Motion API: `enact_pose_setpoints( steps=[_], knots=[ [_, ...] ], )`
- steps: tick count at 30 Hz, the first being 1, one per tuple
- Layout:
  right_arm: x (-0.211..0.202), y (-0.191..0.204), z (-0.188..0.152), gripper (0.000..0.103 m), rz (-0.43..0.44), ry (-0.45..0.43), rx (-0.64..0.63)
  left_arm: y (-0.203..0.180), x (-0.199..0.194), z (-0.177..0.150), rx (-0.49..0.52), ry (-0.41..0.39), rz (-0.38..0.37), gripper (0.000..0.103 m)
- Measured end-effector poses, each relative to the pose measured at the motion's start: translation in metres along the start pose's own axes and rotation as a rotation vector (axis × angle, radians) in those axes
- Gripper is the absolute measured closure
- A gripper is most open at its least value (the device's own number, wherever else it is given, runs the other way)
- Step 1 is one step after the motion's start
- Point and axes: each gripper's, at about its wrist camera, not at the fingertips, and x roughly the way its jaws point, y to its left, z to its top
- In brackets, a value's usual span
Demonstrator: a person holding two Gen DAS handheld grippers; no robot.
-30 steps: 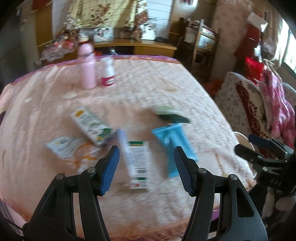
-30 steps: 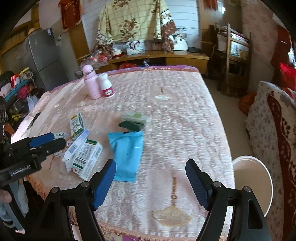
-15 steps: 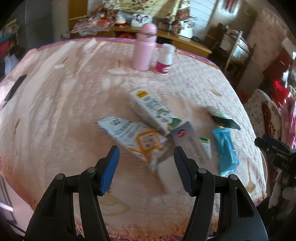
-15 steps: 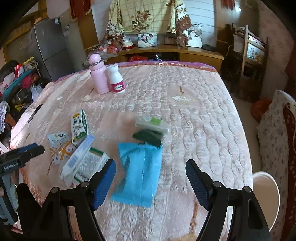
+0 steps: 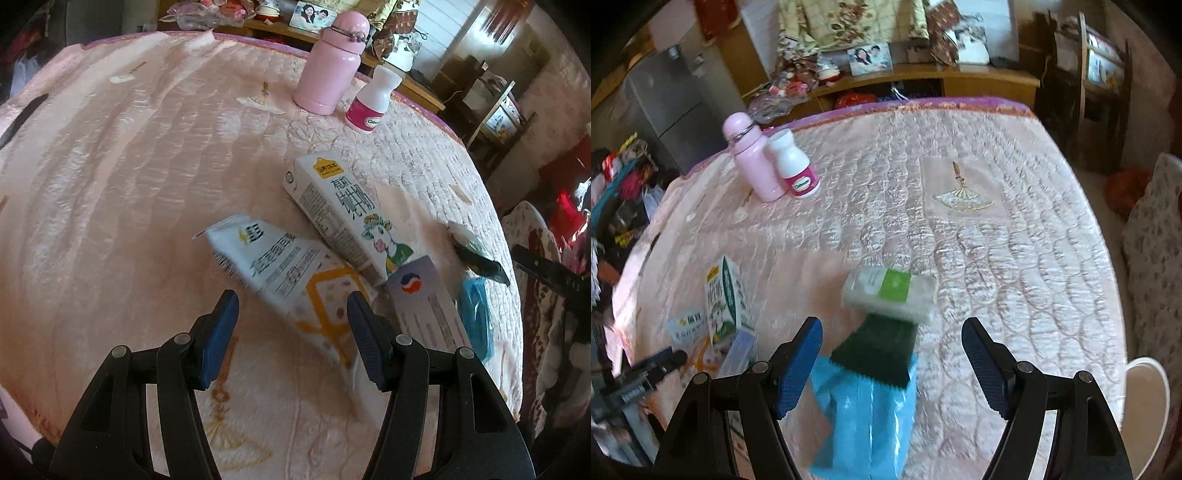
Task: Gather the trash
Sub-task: 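Grasp white wipe pack with right gripper while left gripper grasps paper strip, then lift both held items and carry them toward the white bucket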
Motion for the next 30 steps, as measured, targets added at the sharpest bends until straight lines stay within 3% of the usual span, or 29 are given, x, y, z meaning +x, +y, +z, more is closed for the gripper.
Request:
enact_pose_setpoints(
  steps=[12,14,15,16,19,25,30],
  knots=[
    [0.078,0.01,0.027,0.027,0.043,0.153,-0.016,-0.006,0.032,0.018,-0.013,0.037,-0.024,0.044],
    [0.082,0.01,0.026,0.036,0.029,0.157,-0.013,-0.007,0.033,0.019,-0.011,0.038,-0.03,0.045],
    [0.082,0.008,0.026,0.043,0.02,0.154,-0.006,-0.006,0.032,0.019,-0.009,0.032,-0.032,0.053],
    [0.083,0.008,0.026,0.049,0.022,0.152,-0.007,-0.006,0.033,0.018,-0.004,0.033,-0.034,0.071],
    [0.073,0.01,0.022,0.055,0.031,0.13,-0.031,-0.003,0.03,0.018,0.003,0.039,-0.053,0.084],
    [0.035,0.007,0.012,0.057,0.058,0.042,-0.049,0.0,0.0,0.016,0.036,-0.005,-0.083,0.094],
    [-0.001,0.01,0.002,0.058,0.071,-0.014,-0.062,-0.008,-0.034,0.015,0.069,-0.056,-0.113,0.096]
  ],
)
